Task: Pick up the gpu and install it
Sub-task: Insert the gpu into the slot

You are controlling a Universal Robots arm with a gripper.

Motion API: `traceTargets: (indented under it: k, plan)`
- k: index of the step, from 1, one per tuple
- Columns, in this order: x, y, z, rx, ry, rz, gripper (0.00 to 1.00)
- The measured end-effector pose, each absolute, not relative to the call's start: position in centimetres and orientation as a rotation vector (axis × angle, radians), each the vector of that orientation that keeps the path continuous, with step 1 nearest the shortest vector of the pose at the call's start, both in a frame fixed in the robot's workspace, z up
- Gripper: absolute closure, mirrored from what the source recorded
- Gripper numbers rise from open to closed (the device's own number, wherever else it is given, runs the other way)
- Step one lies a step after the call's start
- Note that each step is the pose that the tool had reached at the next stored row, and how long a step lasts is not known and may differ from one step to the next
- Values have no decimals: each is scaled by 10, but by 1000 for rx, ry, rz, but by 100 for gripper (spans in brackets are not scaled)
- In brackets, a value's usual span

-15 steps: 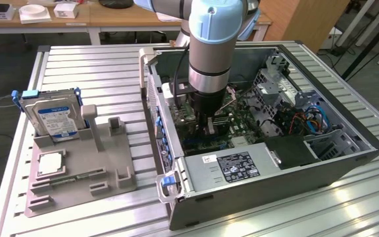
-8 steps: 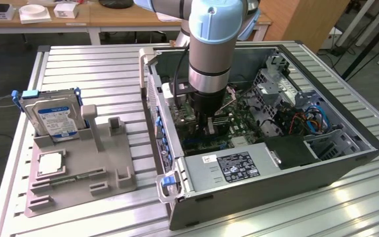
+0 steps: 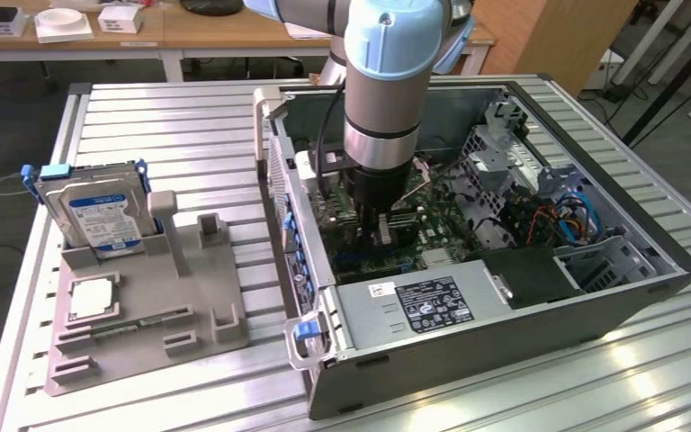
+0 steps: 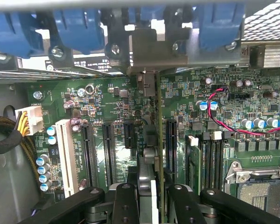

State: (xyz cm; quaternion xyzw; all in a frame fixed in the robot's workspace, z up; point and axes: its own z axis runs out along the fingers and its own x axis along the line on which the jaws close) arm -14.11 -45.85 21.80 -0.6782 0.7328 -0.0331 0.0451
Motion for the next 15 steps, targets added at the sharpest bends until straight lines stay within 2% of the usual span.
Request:
traceTargets:
  k: [5,6,8,9,14,15]
  plan:
    - [-141,-458,217,-2070,2238,-100,69]
    - [-141,-458,218,-2070,2238,-101,64]
    - [-141,-458,218,-2071,2238,-101,64]
    - [-141,-458,218,-2071,2238,-101,57]
    - [-141,-458,218,-2071,2238,-101,56]
    - [-141,-458,218,-2071,2238,-101,50]
